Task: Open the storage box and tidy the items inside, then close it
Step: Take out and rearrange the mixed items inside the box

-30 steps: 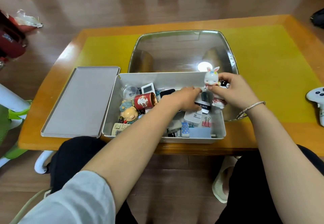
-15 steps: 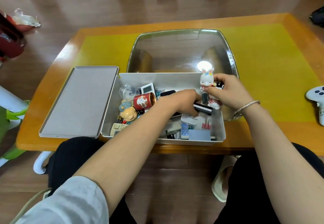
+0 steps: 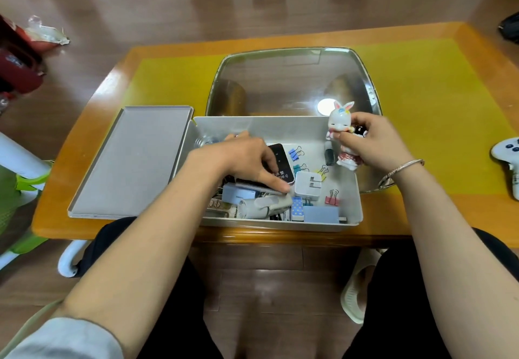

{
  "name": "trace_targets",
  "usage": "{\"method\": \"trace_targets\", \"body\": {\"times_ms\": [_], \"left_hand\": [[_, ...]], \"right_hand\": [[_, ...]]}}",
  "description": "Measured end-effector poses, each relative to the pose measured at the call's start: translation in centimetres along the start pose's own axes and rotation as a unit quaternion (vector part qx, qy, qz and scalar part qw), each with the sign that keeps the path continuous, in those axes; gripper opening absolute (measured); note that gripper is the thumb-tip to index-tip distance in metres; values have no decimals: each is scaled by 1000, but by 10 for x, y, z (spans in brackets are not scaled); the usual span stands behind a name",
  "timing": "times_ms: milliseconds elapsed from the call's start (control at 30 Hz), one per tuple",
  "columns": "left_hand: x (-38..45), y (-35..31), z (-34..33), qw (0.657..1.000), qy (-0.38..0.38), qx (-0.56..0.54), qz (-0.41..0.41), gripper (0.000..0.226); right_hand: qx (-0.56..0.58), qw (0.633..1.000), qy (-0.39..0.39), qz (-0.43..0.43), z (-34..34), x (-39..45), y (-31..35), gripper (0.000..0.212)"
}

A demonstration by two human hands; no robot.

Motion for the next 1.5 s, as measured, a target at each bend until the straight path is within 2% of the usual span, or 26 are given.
{"method": "trace_targets", "body": {"times_ms": [67, 200, 333, 433, 667, 800, 867, 967, 1000, 1067, 1167, 1333, 1433, 1500], "left_hand": [[7, -8, -1, 999, -29, -29, -10, 76], [42, -29, -10, 997, -73, 7, -38, 38], [70, -41, -25, 998, 11, 52, -42, 52], [76, -38, -30, 995, 44, 84, -39, 49], [65, -49, -23, 992, 88, -70, -50, 47], [57, -54, -31, 974, 135, -176, -49, 41], [57, -52, -30, 978, 104, -166, -65, 39], [64, -48, -25, 994, -13, -92, -62, 31], [67, -48, -26, 996, -15, -72, -55, 36], [70, -52, -35, 998, 28, -23, -44, 49], [69, -58, -49, 994, 85, 34, -57, 52], [61, -61, -55, 987, 82, -102, -98, 55], [55, -54, -45, 987, 7, -116, -111, 46], [52, -44, -33, 986, -114, -59, -106, 36]], "right_hand": [[-7, 1000, 0, -3, 0, 0, 0, 16], [-22, 1000, -2, -6, 1, 0, 1, 17], [-35, 999, -2, 0, 1, 0, 1, 19], [-31, 999, 9, 1, 0, 1, -1, 20], [-14, 1000, 11, -6, 0, 5, -5, 15], [-13, 1000, 8, -3, 1, 5, -6, 15], [-12, 1000, 6, -2, 2, 6, -7, 14], [-7, 1000, 9, -2, 1, 7, -8, 14], [-5, 1000, 11, -3, 0, 7, -8, 15], [0, 1000, 17, -11, -2, 8, -11, 15], [14, 999, 18, -32, -5, 10, -16, 16], [4, 999, 13, -43, -8, 13, -18, 21], [6, 999, 6, -53, -8, 14, -20, 21], [4, 999, 1, -53, -8, 14, -20, 19]]}}
Point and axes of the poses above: each hand's wrist, its own x-axis towards the middle knuckle, its own z-axis out of the back of the hand, y = z × x, the point moved 2 cm from there along x, towards the middle knuckle, and after that the axes turned 6 degrees about -z, right-handed, at the moved point
